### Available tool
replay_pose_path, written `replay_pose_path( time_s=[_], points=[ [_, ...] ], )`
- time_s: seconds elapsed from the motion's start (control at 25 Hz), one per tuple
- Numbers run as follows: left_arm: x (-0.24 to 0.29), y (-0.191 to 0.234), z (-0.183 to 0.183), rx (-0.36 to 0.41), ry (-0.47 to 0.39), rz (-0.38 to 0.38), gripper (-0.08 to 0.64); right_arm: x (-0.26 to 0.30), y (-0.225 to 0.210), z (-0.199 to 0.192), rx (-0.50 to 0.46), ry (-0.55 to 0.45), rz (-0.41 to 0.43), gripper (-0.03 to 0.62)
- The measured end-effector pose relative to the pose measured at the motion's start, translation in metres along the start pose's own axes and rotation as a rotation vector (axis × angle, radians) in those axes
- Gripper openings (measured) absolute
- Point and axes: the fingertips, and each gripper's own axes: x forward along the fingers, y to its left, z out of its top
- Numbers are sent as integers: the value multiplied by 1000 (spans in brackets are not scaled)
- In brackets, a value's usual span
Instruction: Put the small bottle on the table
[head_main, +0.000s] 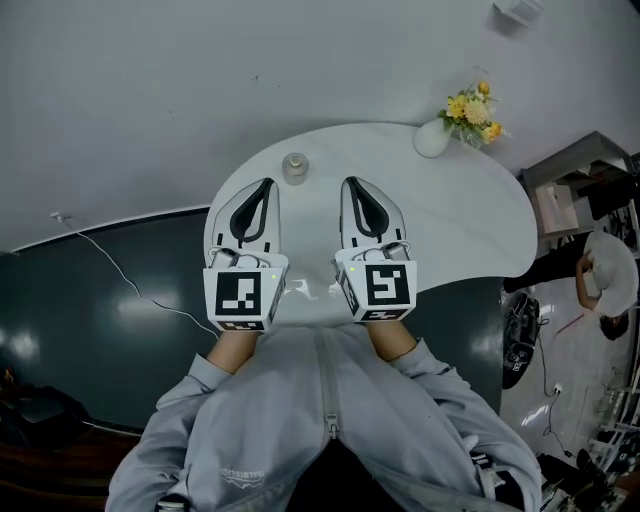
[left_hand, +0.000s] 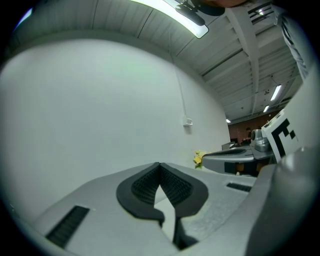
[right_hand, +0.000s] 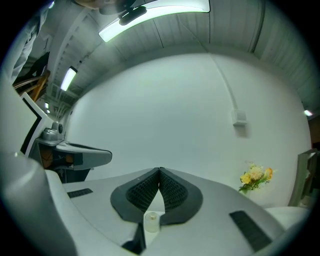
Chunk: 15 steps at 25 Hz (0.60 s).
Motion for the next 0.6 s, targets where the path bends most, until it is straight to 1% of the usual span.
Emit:
replay_pose_path(
  time_s=[0.2,0.6],
  points=[
    [-2,-1,6,3,-8,0,6,-3,1,-2,-26,6,6,26],
    [-4,1,0,-6,0,-2,7,-1,8,-3,-18,9,20,26]
  ],
)
